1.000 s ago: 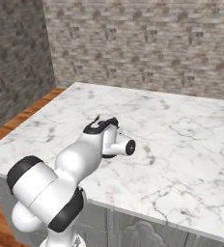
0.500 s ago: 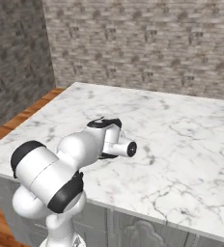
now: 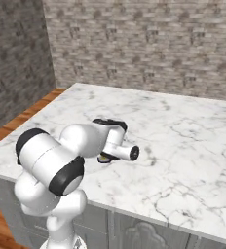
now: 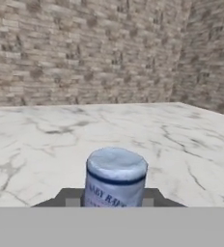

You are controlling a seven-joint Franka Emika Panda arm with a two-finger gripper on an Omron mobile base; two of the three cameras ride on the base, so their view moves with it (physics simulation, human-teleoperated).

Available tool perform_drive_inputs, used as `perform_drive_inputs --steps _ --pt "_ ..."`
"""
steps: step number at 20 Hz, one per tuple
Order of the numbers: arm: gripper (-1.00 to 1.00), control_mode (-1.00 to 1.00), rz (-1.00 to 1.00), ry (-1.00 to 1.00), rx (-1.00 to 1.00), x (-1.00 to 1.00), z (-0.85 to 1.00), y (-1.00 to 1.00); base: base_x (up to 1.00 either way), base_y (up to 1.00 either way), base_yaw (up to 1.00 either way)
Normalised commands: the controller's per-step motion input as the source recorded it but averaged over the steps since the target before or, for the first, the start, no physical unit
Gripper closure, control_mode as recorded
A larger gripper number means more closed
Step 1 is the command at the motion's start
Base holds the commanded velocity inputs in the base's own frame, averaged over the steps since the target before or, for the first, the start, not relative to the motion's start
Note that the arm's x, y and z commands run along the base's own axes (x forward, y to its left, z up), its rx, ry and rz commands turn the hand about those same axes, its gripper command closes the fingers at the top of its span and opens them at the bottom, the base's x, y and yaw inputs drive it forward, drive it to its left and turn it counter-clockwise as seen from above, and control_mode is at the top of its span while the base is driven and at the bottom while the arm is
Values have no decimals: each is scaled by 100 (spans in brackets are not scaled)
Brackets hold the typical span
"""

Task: Move the shaker and condiment bottle from the cabinet to the dining counter.

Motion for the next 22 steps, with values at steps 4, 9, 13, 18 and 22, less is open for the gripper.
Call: perform_drive_inputs --steps 4,9,13,18,22 --pt "100 -100 0 0 1 8 -23 -5 0 0 0" --pt "100 -100 0 0 0 0 -14 -7 0 0 0" --pt "-100 -100 0 2 0 0 -13 0 0 0 0" --pt "-100 -100 0 3 0 -1 0 0 0 0 0" --pt "-100 -100 0 0 0 -10 0 0 0 0 0"
